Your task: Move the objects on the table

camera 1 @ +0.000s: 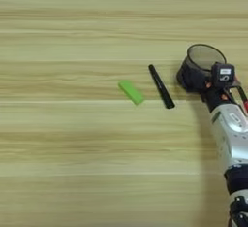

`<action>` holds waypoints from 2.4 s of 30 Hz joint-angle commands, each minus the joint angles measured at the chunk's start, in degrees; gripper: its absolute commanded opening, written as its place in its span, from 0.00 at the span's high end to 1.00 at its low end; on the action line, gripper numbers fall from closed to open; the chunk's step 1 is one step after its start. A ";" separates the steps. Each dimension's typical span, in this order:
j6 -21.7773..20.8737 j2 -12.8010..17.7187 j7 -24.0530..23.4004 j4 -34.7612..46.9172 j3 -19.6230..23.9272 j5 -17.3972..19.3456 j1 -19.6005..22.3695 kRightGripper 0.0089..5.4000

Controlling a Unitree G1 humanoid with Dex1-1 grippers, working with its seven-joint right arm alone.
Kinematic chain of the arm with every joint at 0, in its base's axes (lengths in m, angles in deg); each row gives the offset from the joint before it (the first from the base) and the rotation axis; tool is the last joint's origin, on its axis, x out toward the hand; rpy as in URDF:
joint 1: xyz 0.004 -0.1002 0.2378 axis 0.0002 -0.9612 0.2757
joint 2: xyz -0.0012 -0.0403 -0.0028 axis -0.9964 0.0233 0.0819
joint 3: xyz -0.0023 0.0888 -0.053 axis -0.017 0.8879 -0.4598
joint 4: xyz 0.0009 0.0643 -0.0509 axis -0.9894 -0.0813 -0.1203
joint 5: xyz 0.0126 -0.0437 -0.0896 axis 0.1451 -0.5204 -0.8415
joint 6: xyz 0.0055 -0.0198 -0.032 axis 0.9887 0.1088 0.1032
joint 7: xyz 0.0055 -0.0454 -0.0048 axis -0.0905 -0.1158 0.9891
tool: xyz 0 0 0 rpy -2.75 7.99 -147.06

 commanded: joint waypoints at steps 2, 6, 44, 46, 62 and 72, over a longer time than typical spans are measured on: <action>1.50 0.23 -0.36 8.04 -0.67 0.26 -0.16 0.13; 2.53 -0.24 -0.31 9.44 -0.90 0.36 -1.78 0.13; 3.37 -0.32 -1.51 16.28 0.03 0.05 -8.75 0.00; 4.06 -0.59 -1.77 18.86 0.07 0.23 -10.83 0.00; 8.21 -3.45 -4.90 30.71 -0.72 -1.39 -22.70 0.00; 7.60 -1.25 -7.90 29.24 5.87 -1.65 -24.05 0.00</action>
